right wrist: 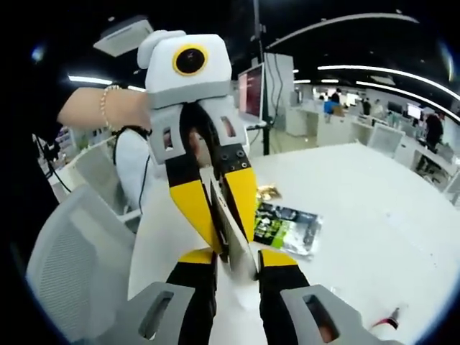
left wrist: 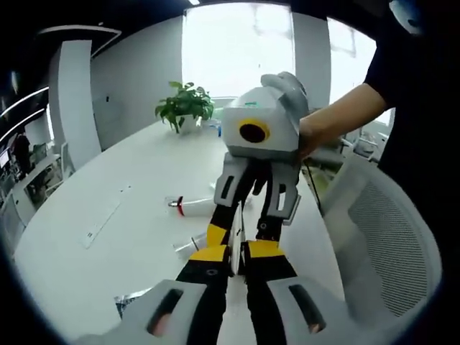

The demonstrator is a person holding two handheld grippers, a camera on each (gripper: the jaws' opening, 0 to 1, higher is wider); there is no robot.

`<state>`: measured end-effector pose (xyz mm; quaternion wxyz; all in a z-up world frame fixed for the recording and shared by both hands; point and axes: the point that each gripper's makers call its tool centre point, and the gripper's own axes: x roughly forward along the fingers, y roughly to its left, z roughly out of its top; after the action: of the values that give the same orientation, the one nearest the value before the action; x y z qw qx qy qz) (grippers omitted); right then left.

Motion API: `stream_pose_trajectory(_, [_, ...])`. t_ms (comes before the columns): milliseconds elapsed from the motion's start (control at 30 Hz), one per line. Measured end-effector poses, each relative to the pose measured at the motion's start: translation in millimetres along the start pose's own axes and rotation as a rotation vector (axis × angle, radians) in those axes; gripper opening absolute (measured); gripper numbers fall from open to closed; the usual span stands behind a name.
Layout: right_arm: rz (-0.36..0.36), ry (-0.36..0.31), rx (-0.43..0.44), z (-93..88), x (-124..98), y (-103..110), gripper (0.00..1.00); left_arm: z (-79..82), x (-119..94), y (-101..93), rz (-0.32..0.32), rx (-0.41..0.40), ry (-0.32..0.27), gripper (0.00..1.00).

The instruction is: Arrange the skincare products in the storage area until every visible bottle or jar stands upright without overlapping.

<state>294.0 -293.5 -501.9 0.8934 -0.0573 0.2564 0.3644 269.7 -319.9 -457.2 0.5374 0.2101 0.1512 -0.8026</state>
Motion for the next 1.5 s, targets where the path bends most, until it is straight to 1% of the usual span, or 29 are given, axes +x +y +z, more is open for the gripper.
stream_pose_trajectory(167, [-0.003, 0.002, 0.044, -1.2, 0, -3, 0.15, 0.4, 0, -1.5, -0.004, -0.017, 0.001, 0.07])
stream_pose_trajectory(333, [-0.014, 0.018, 0.06, -7.8, -1, -2, 0.16, 0.4, -2, -1.2, 0.004, -0.036, 0.0, 0.06])
stream_pose_trajectory(500, [-0.023, 0.015, 0.077, -10.4, -3, -2, 0.17, -0.4, -3, 2.1, 0.009, -0.041, -0.004, 0.07])
stream_pose_trajectory(800, [-0.038, 0.023, 0.073, -12.7, -3, 1, 0.16, 1.7, -4, 1.4, 0.019, -0.043, -0.006, 0.07])
stream_pose_trajectory(1233, [-0.045, 0.032, 0.07, -13.8, -4, -3, 0.15, 3.5, -4, -1.4, 0.024, -0.042, -0.004, 0.08])
stream_pose_trajectory(1500, [-0.076, 0.026, 0.094, -15.8, -9, -12, 0.24, 4.6, -7, 3.8, 0.042, -0.057, -0.018, 0.14])
